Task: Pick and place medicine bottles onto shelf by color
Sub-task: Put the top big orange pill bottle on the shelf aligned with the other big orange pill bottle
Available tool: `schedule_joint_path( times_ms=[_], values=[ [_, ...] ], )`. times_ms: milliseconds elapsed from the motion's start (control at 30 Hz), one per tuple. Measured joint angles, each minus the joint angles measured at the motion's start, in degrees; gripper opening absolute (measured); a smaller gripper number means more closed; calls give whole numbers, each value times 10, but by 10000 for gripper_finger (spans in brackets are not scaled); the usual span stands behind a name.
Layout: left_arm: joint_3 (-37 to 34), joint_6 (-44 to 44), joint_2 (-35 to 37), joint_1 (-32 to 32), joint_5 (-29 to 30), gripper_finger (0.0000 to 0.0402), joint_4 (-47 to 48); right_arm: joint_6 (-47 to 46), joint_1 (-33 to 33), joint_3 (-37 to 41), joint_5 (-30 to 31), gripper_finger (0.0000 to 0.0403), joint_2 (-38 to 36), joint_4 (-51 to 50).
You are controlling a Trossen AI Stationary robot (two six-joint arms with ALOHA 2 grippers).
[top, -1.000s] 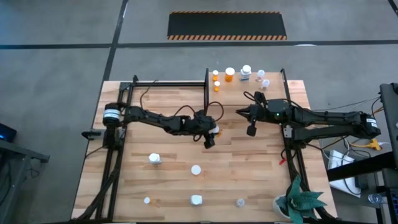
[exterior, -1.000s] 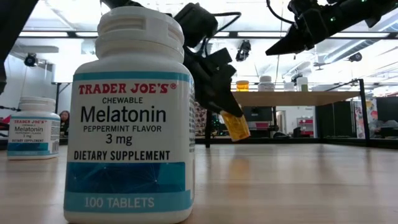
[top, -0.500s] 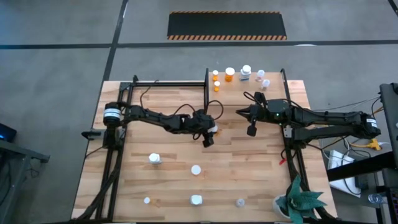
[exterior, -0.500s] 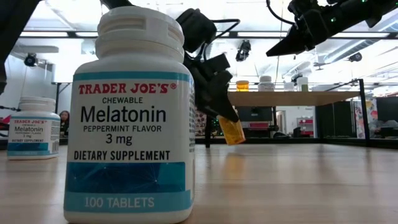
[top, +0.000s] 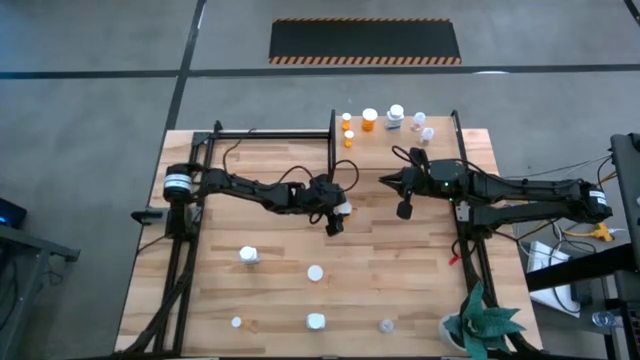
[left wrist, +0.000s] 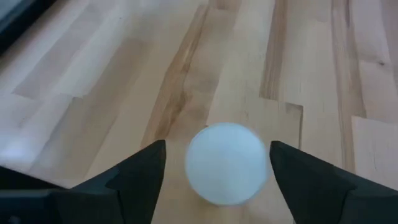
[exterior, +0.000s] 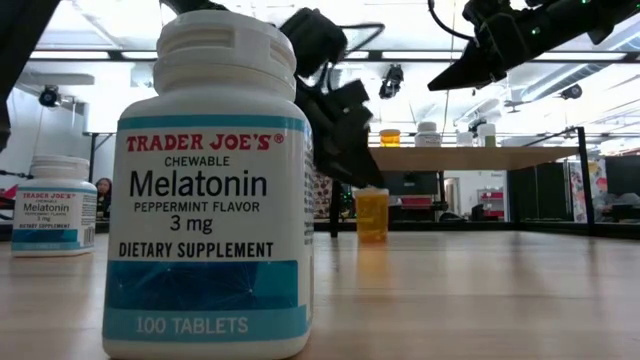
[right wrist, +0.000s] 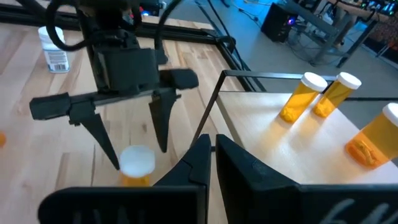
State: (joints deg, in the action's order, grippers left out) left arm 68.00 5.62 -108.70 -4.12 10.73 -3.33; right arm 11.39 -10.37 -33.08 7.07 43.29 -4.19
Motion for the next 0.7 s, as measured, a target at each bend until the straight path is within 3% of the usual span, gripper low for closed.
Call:
schedule_joint_path(
  times_ms=[167, 300, 433, 533, 700],
  values=[
    [-29, -5, 57, 0, 18, 275, -3, -30, 0, 0, 0, 63, 10, 0],
    [-110, -16, 120, 0, 23, 257, -60, -62, 0, 0, 0, 130, 45, 3],
    [-239, -18, 186, 0, 5, 214, -211, -104, 0, 0, -7, 206, 100, 27],
    [-338, -20, 225, -2, -28, 178, -377, -140, 0, -19, -29, 261, 148, 31],
    [-464, -33, 245, -15, -29, 128, -619, -159, 8, -74, -52, 335, 232, 20]
  ],
)
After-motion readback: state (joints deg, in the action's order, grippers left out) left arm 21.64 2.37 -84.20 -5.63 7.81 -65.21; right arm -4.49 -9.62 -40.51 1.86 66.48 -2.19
